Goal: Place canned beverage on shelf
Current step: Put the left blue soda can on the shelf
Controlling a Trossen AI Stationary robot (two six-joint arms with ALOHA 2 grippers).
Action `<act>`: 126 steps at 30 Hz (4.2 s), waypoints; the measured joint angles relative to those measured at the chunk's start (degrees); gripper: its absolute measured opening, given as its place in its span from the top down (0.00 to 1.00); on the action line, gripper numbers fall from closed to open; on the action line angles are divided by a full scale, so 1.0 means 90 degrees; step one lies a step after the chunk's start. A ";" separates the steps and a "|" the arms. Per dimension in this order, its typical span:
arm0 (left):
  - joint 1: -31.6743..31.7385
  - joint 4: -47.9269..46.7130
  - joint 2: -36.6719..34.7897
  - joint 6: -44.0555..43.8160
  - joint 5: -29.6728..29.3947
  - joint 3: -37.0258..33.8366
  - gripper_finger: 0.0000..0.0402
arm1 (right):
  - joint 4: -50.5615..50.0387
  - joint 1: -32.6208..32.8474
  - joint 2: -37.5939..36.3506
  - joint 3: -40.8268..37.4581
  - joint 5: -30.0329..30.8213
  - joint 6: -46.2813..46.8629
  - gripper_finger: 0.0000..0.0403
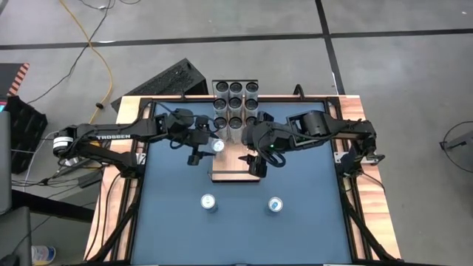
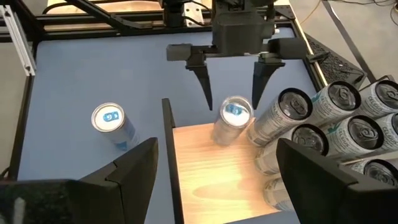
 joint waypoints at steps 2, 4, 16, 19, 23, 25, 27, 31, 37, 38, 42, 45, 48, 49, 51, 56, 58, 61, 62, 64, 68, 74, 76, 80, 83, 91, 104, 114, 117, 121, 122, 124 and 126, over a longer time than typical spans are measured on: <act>0.0001 -0.0021 0.0002 0.0014 0.0050 0.0000 0.25 | 0.0001 0.0000 0.0000 0.0000 0.0000 0.0001 0.23; -0.0001 0.0033 0.0055 0.0013 0.0047 0.0000 0.27 | -0.0002 0.0000 0.0000 0.0000 0.0000 0.0002 0.23; -0.0006 0.0094 -0.0143 -0.0012 -0.0548 -0.0005 0.30 | 0.0001 0.0008 0.0000 0.0000 -0.0007 0.0002 0.23; -0.0008 0.0121 -0.0160 -0.0153 -0.0614 -0.0007 0.30 | 0.0000 0.0015 0.0002 0.0000 -0.0007 0.0002 0.23; -0.0049 0.0347 -0.0214 -0.0244 -0.0730 -0.0010 0.30 | 0.0001 0.0017 0.0001 0.0000 -0.0012 0.0005 0.23; -0.0072 0.0298 -0.0275 -0.0217 -0.0832 0.0048 0.30 | 0.0000 0.0023 0.0002 0.0000 -0.0015 0.0005 0.23; -0.0080 0.0051 -0.0346 -0.0208 -0.0925 0.0259 0.30 | 0.0000 0.0054 0.0002 0.0000 -0.0012 0.0005 0.23; -0.0084 -0.0750 -0.0538 -0.0231 -0.0937 0.0921 0.30 | -0.0006 0.0092 0.0002 0.0000 -0.0032 0.0006 0.23; -0.0482 -0.2457 -0.0891 -0.0772 -0.0628 0.2092 0.30 | -0.0047 0.0168 0.0002 0.0000 -0.0029 0.0003 0.23; -0.0670 -0.2681 -0.0951 -0.0899 -0.0590 0.2303 0.30 | -0.0051 0.0178 0.0002 0.0000 -0.0031 -0.0039 0.23; -0.1696 -0.3517 -0.1079 -0.1821 -0.1094 0.2971 0.30 | -0.0061 0.0233 -0.0036 0.0000 -0.0032 -0.0084 0.23; -0.2673 -0.4058 -0.1106 -0.2508 -0.1887 0.3234 0.30 | -0.0028 0.0271 -0.0087 0.0007 -0.0029 0.0162 0.23; -0.3753 -0.4495 -0.1106 -0.3286 -0.2766 0.3274 0.30 | -0.0057 0.0389 -0.0089 0.0007 -0.0028 0.0430 0.23; -0.4088 -0.4639 -0.1071 -0.3579 -0.3074 0.3274 0.30 | -0.0069 0.0460 -0.0077 0.0005 -0.0033 0.0526 0.23; -0.4685 -0.4866 -0.0989 -0.4167 -0.3569 0.3274 0.30 | -0.0030 0.0600 0.0018 0.0010 -0.0039 0.0743 0.23; -0.5901 -0.4965 -0.0770 -0.5472 -0.4155 0.3269 0.30 | 0.0380 0.1047 0.0444 0.0008 -0.0036 0.0334 0.23; -0.6310 -0.4936 -0.0680 -0.5816 -0.4333 0.3269 0.30 | 0.0811 0.1174 0.0684 -0.0005 -0.0051 -0.0121 0.23; -0.6804 -0.4957 -0.0521 -0.6313 -0.4672 0.3269 0.30 | 0.1718 0.1165 0.0967 -0.0005 -0.0408 -0.0377 0.23; -0.6920 -0.4960 -0.0463 -0.6528 -0.4828 0.3269 0.30 | 0.1781 0.1145 0.0976 -0.0005 -0.0553 -0.0358 0.23; -0.7151 -0.4954 -0.0280 -0.6935 -0.5100 0.3269 0.30 | 0.1802 0.1120 0.0970 -0.0001 -0.0719 -0.0212 0.23; -0.7413 -0.4901 0.0372 -0.7408 -0.5778 0.3271 0.30 | 0.1348 0.1201 0.0866 -0.0004 -0.0698 -0.0165 0.23; -0.7128 -0.4583 0.1712 -0.8338 -0.6933 0.3272 0.30 | 0.0470 0.1294 0.0487 0.0018 -0.0573 0.0010 0.23; -0.6978 -0.4391 0.2160 -0.8581 -0.7083 0.3332 0.30 | 0.0208 0.1349 0.0414 0.0019 -0.0572 0.0131 0.23; -0.6662 -0.4285 0.3083 -0.8938 -0.7155 0.3772 0.30 | -0.0209 0.1559 0.0410 -0.0002 -0.0579 0.0220 0.23; -0.6422 -0.4713 0.3728 -0.9180 -0.7027 0.4430 0.30 | -0.0388 0.1713 0.0398 0.0000 -0.0523 0.0163 0.23; -0.5832 -0.8479 0.5389 -1.1171 -0.5791 0.6966 0.30 | -0.0483 0.1980 0.0413 0.0000 -0.0517 0.0070 0.23; -0.5282 -0.8588 0.5463 -1.3032 -0.3743 0.7393 0.30 | -0.0837 0.2174 0.0200 0.0002 -0.0520 0.0170 0.23; -0.5199 -0.8595 0.5515 -1.3360 -0.3394 0.7349 0.30 | -0.0837 0.2186 0.0202 0.0001 -0.0519 0.0182 0.23; -0.5107 -0.8593 0.5515 -1.3513 -0.3530 0.7349 0.30 | -0.0837 0.2186 0.0202 0.0002 -0.0522 0.0228 0.23; -0.4985 -0.8578 0.5515 -1.3554 -0.3408 0.7349 0.30 | -0.0837 0.2186 0.0202 0.0002 -0.0532 0.0238 0.23; -0.4970 -0.8568 0.5515 -1.3555 -0.3408 0.7349 0.30 | -0.0837 0.2186 0.0202 0.0001 -0.0535 0.0238 0.23; -0.4960 -0.8530 0.5515 -1.3653 -0.3404 0.7349 0.30 | -0.0835 0.2186 0.0202 0.0002 -0.0537 0.0238 0.23; -0.4960 -0.8440 0.5515 -1.3789 -0.3404 0.7349 0.30 | -0.0837 0.2186 0.0202 0.0000 -0.0539 0.0238 0.23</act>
